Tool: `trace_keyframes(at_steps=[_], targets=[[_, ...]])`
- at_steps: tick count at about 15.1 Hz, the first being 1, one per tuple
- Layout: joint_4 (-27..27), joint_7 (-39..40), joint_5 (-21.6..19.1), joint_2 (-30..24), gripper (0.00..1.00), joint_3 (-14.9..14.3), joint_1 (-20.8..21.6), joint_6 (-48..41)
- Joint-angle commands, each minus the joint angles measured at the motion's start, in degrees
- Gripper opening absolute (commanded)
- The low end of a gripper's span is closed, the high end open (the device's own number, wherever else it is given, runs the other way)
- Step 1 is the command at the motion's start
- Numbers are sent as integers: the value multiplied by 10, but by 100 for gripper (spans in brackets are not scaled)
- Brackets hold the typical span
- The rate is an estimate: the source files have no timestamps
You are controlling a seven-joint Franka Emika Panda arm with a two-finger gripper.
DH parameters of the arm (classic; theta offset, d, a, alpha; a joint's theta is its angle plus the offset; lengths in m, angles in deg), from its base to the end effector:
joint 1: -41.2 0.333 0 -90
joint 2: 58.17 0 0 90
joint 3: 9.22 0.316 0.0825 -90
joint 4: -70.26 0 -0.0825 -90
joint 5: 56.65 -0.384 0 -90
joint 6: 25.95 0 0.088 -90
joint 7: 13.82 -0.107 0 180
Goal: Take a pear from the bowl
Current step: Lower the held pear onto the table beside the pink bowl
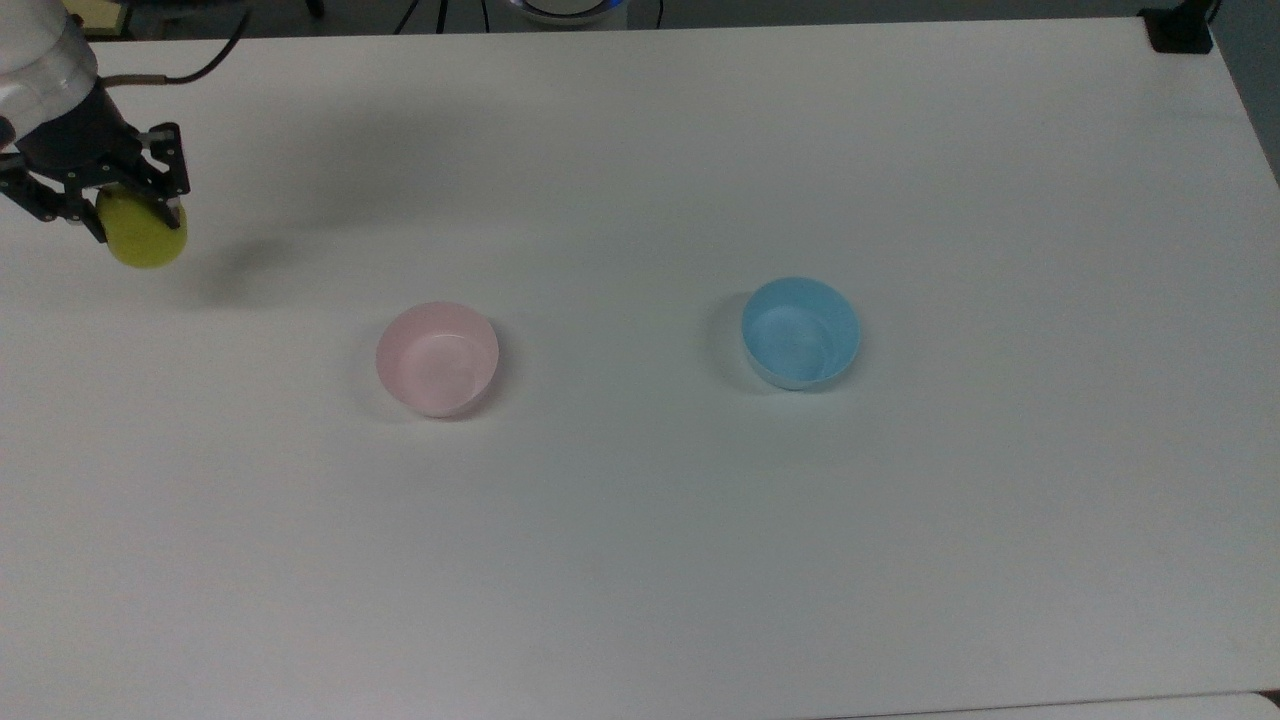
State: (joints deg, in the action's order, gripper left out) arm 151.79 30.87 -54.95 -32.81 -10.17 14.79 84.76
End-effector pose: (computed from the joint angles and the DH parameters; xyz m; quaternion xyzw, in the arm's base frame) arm 0.6183 -0.3201 0.4498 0.9870 0.1562 0.0166 0.0338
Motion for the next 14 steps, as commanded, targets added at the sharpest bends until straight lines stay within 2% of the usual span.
trace_keyframes(at_steps=[1, 2, 4, 11, 12, 13, 14], targets=[[49, -6, 7, 3, 0, -6, -14, 46], [48, -46, 7, 16, 0, -6, -14, 51], [49, -70, 8, 26, 0, -6, -16, 68], [64, -72, 16, 54, 0, -6, -15, 104], [64, -75, 16, 54, 2, -6, -15, 103], [64, -78, 16, 55, 15, -6, -15, 103], [64, -79, 16, 56, 22, -6, -15, 103]])
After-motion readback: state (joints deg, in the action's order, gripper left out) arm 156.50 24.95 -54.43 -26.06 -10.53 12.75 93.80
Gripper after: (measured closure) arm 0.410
